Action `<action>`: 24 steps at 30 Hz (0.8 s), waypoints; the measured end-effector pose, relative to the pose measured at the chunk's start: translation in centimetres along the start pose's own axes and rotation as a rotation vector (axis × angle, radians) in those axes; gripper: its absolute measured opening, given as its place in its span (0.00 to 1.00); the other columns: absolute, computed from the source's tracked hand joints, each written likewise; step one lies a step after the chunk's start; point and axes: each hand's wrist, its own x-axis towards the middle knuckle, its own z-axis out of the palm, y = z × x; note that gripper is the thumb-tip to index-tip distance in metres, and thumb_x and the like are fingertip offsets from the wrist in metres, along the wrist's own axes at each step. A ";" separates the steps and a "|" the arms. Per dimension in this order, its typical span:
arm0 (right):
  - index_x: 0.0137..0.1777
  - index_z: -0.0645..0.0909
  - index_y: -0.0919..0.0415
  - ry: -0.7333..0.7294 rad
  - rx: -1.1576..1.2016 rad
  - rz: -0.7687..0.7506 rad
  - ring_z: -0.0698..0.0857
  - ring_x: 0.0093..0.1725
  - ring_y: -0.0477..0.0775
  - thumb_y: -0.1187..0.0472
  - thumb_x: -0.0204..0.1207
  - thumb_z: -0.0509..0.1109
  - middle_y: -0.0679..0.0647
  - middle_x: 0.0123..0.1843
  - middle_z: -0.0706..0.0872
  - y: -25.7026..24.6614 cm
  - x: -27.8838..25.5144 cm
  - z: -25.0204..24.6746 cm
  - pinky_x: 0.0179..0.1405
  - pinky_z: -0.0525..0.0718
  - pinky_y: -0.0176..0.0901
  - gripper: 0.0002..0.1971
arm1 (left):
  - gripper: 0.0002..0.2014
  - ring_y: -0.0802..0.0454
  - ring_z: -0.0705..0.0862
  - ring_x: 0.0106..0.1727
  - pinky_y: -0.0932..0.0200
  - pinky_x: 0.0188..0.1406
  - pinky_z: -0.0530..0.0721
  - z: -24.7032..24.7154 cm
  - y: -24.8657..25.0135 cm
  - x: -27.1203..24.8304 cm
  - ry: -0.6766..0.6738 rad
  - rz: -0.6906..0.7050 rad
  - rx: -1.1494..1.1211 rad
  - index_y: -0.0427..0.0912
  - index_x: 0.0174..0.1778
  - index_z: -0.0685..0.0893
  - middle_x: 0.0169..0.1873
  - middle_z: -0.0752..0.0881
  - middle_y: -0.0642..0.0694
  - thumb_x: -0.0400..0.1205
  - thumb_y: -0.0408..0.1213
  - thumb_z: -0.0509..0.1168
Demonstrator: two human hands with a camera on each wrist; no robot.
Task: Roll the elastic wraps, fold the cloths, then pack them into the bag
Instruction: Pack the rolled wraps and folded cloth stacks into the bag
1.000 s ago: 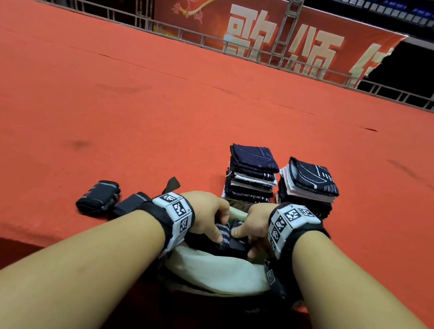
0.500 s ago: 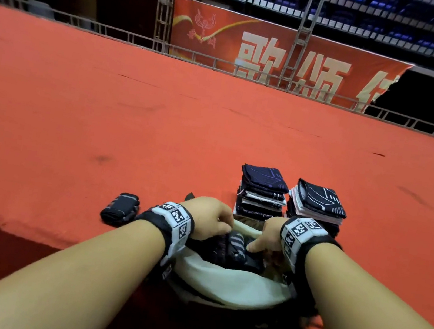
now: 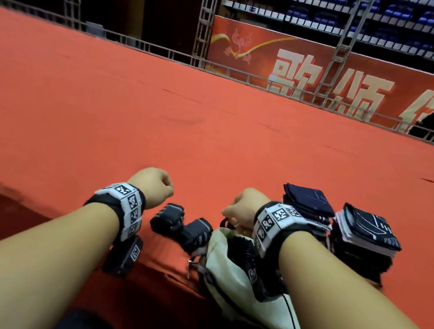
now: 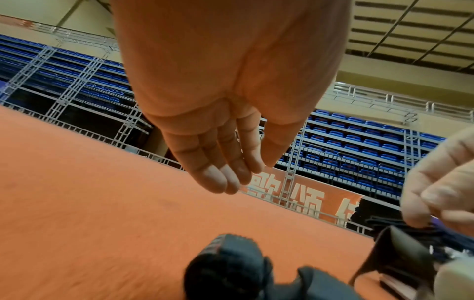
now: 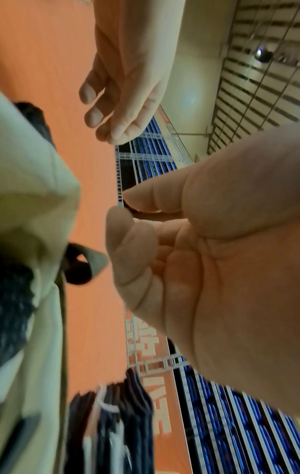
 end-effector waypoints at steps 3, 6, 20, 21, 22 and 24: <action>0.44 0.89 0.69 -0.023 -0.051 -0.037 0.84 0.29 0.57 0.59 0.74 0.75 0.58 0.32 0.89 -2.1 1.7 2.6 0.35 0.88 0.48 0.11 | 0.04 0.45 0.87 0.46 0.58 0.45 0.79 1.1 -2.0 0.3 -0.035 -0.059 0.010 0.46 0.42 0.88 0.39 0.89 0.47 0.81 0.40 0.70; 0.43 0.87 0.67 -0.041 -0.127 -0.033 0.80 0.32 0.58 0.57 0.73 0.74 0.58 0.33 0.85 -3.2 2.8 4.3 0.28 0.78 0.40 0.11 | 0.08 0.46 0.86 0.49 0.58 0.45 0.76 2.3 -2.7 0.7 -0.082 -0.097 0.025 0.43 0.49 0.87 0.44 0.89 0.46 0.82 0.44 0.70; 0.43 0.81 0.59 -0.157 -0.281 0.020 0.88 0.49 0.60 0.39 0.76 0.73 0.56 0.44 0.86 -2.8 4.4 7.0 0.42 0.78 0.43 0.21 | 0.39 0.39 0.85 0.58 0.50 0.50 0.82 7.4 -3.0 3.6 -0.209 -0.215 0.153 0.43 0.65 0.69 0.60 0.84 0.40 0.69 0.62 0.77; 0.39 0.79 0.59 -0.161 -0.276 0.025 0.86 0.45 0.60 0.39 0.75 0.74 0.55 0.42 0.85 -2.9 4.5 7.0 0.42 0.78 0.42 0.21 | 0.39 0.39 0.85 0.58 0.50 0.49 0.81 7.4 -3.0 3.7 -0.212 -0.220 0.157 0.42 0.66 0.69 0.60 0.84 0.41 0.70 0.62 0.78; 0.36 0.77 0.58 -0.162 -0.269 0.030 0.84 0.42 0.59 0.39 0.75 0.74 0.53 0.39 0.85 -2.9 4.7 7.0 0.40 0.77 0.42 0.22 | 0.40 0.39 0.85 0.58 0.51 0.48 0.81 7.3 -3.0 3.9 -0.216 -0.227 0.161 0.42 0.67 0.68 0.60 0.84 0.41 0.70 0.61 0.78; 0.33 0.76 0.58 -0.161 -0.248 0.033 0.82 0.36 0.56 0.40 0.73 0.77 0.51 0.33 0.82 -3.0 4.9 6.8 0.35 0.76 0.41 0.23 | 0.41 0.38 0.85 0.59 0.50 0.49 0.81 7.3 -2.9 4.0 -0.217 -0.232 0.175 0.42 0.68 0.68 0.61 0.83 0.40 0.69 0.60 0.79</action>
